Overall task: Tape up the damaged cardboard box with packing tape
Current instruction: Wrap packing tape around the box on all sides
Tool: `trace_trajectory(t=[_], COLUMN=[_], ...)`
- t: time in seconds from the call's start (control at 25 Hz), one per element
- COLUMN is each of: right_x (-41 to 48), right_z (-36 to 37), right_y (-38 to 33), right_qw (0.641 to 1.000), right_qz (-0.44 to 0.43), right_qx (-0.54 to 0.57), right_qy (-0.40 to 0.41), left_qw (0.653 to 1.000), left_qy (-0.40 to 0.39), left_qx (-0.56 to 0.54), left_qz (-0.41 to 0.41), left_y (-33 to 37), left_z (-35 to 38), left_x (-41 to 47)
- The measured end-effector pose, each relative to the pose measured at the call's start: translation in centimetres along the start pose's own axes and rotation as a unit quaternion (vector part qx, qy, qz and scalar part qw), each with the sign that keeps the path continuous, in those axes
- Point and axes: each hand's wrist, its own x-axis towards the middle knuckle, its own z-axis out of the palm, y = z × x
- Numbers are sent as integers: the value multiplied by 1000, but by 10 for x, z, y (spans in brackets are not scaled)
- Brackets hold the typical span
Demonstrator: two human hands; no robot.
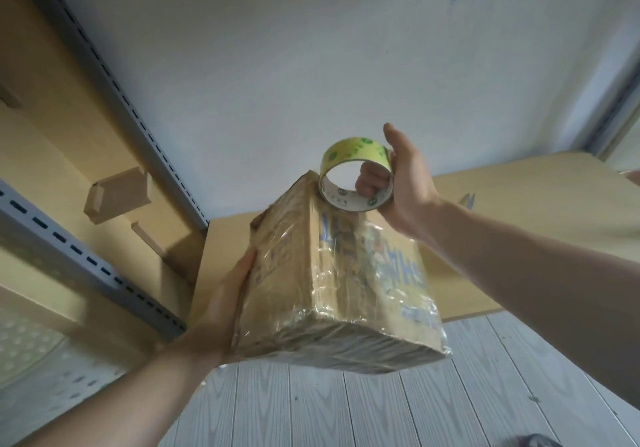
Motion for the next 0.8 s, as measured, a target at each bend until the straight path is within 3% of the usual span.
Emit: trace_trajectory(t=[0.08, 0.16, 0.28, 0.36, 0.44, 0.6, 0.68, 0.8], right_x=[3, 4, 6, 11, 17, 14, 12, 15], right_z=[1, 5, 21, 32, 37, 24, 20, 20], right_y=[-1, 1, 12, 18, 26, 58, 67, 64], right_qw=[999, 996, 978, 968, 955, 883, 870, 868], right_qz=[-17, -35, -87, -97, -90, -47, -40, -45], right_qx=[-33, -77, -187, -231, -284, -461, -484, -487], right_qy=[4, 1, 9, 10, 3, -73, -87, -84], left_qw=[994, 964, 932, 916, 904, 937, 949, 938], left_qy=[3, 36, -41, -105, -116, -101, -75, -37], left_qx=[98, 212, 245, 295, 340, 301, 266, 274], left_qz=[47, 157, 263, 250, 230, 143, 151, 211], left_y=[7, 30, 66, 80, 75, 22, -3, -11], left_z=[-2, 1, 11, 27, 36, 28, 26, 32], left_x=[4, 1, 2, 10, 28, 44, 45, 44])
